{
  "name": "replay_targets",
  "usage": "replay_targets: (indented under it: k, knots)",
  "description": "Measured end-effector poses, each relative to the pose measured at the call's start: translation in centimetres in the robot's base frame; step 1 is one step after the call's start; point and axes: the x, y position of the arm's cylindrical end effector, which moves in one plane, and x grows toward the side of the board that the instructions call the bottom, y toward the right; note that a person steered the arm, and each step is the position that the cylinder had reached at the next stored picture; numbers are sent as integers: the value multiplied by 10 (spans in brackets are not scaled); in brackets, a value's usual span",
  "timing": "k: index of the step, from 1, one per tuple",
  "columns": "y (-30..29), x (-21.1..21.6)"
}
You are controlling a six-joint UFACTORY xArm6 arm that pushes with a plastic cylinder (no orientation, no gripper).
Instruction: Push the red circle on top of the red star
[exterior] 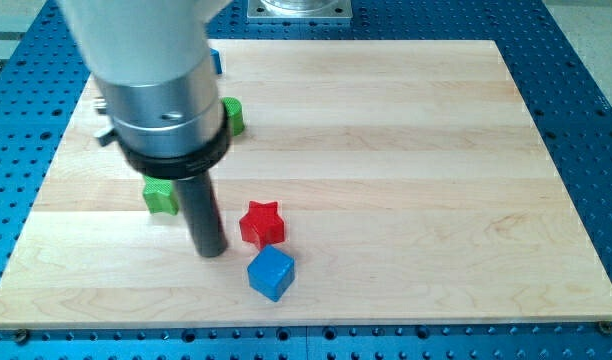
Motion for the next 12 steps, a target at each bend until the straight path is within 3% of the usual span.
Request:
replay_targets:
  k: [1, 2, 3, 4, 5, 7, 8, 9, 12]
  knots:
    - [31, -11]
    - [11, -16]
    - [-54, 7]
    - [-155, 26]
    - [-215, -39]
    - [-218, -176]
    - [-203, -217]
    - [-124, -217]
    - [-44, -232]
